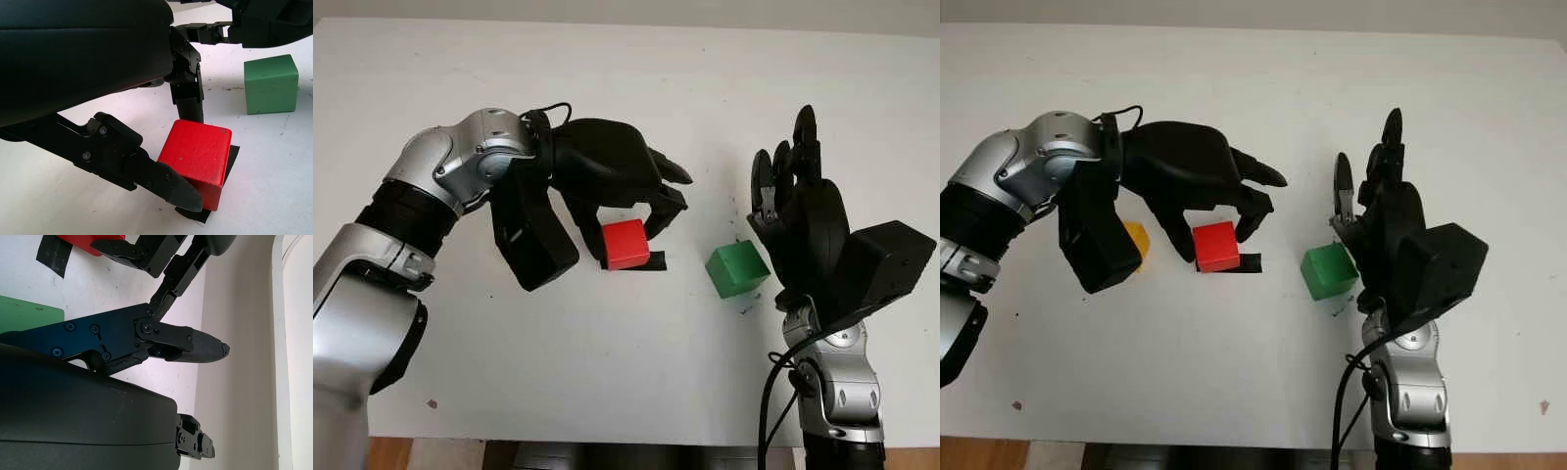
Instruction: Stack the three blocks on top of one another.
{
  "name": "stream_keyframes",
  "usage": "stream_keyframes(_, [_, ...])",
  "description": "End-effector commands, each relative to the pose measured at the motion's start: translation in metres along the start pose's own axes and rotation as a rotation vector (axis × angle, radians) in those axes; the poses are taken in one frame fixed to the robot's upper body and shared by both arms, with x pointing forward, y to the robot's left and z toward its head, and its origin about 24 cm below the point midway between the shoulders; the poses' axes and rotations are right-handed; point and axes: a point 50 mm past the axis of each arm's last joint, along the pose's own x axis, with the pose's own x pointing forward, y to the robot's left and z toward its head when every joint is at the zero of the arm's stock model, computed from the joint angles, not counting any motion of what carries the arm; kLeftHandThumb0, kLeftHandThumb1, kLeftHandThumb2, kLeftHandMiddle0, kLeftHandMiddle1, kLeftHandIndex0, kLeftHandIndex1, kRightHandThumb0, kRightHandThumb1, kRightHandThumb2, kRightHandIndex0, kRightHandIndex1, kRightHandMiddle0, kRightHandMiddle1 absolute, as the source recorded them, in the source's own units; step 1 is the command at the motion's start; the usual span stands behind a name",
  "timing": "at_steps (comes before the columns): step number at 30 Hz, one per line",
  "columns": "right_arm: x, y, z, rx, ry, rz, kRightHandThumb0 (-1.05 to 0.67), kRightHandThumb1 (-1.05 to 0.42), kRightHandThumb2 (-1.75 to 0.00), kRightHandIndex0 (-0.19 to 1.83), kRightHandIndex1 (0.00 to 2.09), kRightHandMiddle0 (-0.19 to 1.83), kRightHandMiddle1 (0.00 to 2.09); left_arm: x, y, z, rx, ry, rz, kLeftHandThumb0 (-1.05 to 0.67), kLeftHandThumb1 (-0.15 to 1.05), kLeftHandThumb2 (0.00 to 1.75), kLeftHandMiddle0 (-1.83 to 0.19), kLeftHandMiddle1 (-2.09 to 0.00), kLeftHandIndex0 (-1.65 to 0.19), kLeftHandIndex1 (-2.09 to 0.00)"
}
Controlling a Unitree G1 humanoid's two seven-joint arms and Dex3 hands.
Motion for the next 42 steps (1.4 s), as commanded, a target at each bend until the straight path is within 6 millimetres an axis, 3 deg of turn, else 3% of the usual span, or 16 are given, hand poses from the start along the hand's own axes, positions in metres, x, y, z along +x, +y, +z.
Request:
stream_keyframes(1, [0.0, 0.0, 0.002, 0.005, -0.008, -0.007, -0.64, -1.05, -0.54, -0.19, 0.0, -0.19, 0.01, 0.003, -0.004, 0.002, -0.013, -0.015, 0.006, -0.51, 0.9, 0.05, -0.2, -0.02, -0.45, -1.4])
stream_keyframes(35, [-0.002, 0.0, 0.001, 0.006, -0.007, -0.007, -0.62, -1.05, -0.55, -0.19, 0.0, -0.19, 0.0, 0.012, -0.018, 0.006, -0.016, -0.042, 0.032, -0.54, 0.9, 0.05, -0.17, -0.03, -0.42, -1.29])
stream_keyframes(42, [-0.001, -0.001, 0.002, -0.004, -0.011, -0.006, -0.63, -1.05, -0.55, -0.19, 0.0, -0.19, 0.01, 0.01, -0.015, 0.004, 0.013, -0.026, 0.034, -0.49, 0.89, 0.05, -0.1, -0.03, -0.3, -1.04])
